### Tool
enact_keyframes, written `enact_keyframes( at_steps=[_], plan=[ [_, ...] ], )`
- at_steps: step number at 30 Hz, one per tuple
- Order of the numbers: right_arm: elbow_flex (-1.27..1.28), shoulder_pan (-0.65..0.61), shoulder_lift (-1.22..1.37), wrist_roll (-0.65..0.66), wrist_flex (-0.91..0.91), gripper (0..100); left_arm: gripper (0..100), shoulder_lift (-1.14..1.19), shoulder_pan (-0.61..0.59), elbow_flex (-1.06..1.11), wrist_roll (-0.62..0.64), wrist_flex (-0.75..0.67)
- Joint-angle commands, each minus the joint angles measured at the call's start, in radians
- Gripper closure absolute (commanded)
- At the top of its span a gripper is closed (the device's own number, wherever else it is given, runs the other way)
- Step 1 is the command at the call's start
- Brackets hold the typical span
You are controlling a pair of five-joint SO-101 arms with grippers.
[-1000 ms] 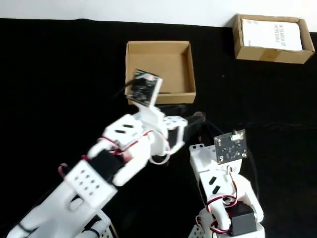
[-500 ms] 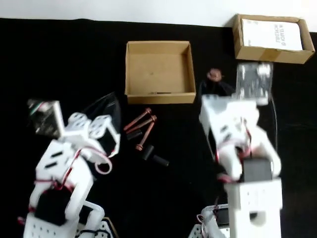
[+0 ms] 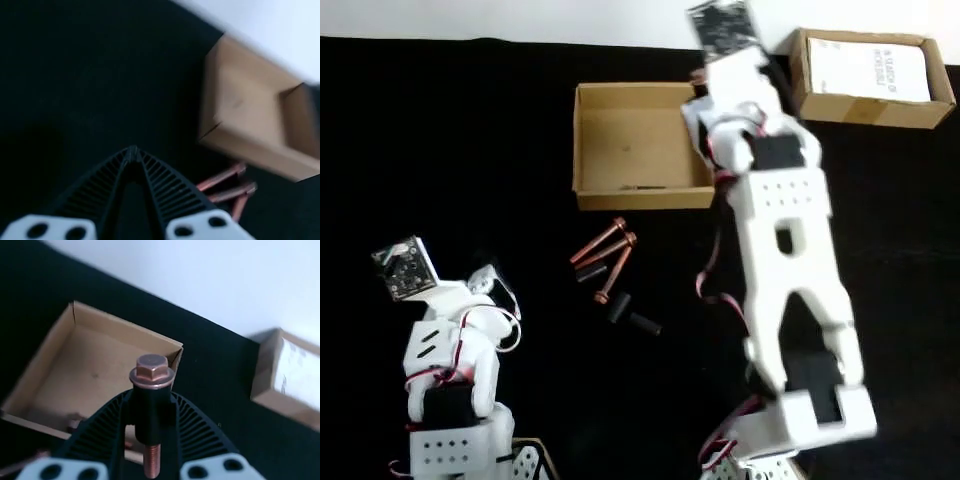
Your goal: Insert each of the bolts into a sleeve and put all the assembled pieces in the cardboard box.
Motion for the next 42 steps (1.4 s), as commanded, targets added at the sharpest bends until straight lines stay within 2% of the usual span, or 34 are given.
enact_keyframes(
  at_steps=[1,5,10,15,21,23,26,33,36,38,42],
  plan=[
    [-0.199,-0.022,0.168,0.135,-0.013,99.1,99,-0.013,-0.044,0.021,0.002,0.002],
    [-0.344,-0.036,0.355,0.226,-0.012,99.1,99,-0.012,-0.108,0.021,0.002,0.011],
    [-0.415,-0.053,0.550,0.336,-0.010,99.1,99,-0.012,-0.036,0.021,-0.002,0.066],
    [-0.463,-0.067,0.691,0.391,-0.002,98.5,99,-0.012,-0.036,0.021,-0.003,0.072],
    [-0.498,-0.107,0.668,0.384,0.186,86.4,99,-0.012,-0.035,0.021,0.000,0.068],
    [-0.535,-0.116,0.630,0.381,0.262,87.0,99,-0.012,-0.035,0.021,0.000,0.069],
    [-0.608,-0.119,0.553,0.279,0.404,88.7,99,-0.012,-0.035,0.021,-0.002,0.069],
    [-0.710,-0.120,0.337,0.031,0.901,88.8,99,-0.012,-0.035,0.021,-0.003,0.071],
    [-0.631,-0.116,0.206,-0.109,0.909,88.8,99,-0.012,-0.035,0.021,-0.003,0.072],
    [-0.496,-0.130,0.099,-0.103,0.909,88.8,99,-0.012,-0.035,0.021,-0.003,0.072],
    [-0.134,-0.248,-0.119,-0.072,0.909,88.8,99,-0.012,-0.035,0.021,-0.003,0.072]
  ],
)
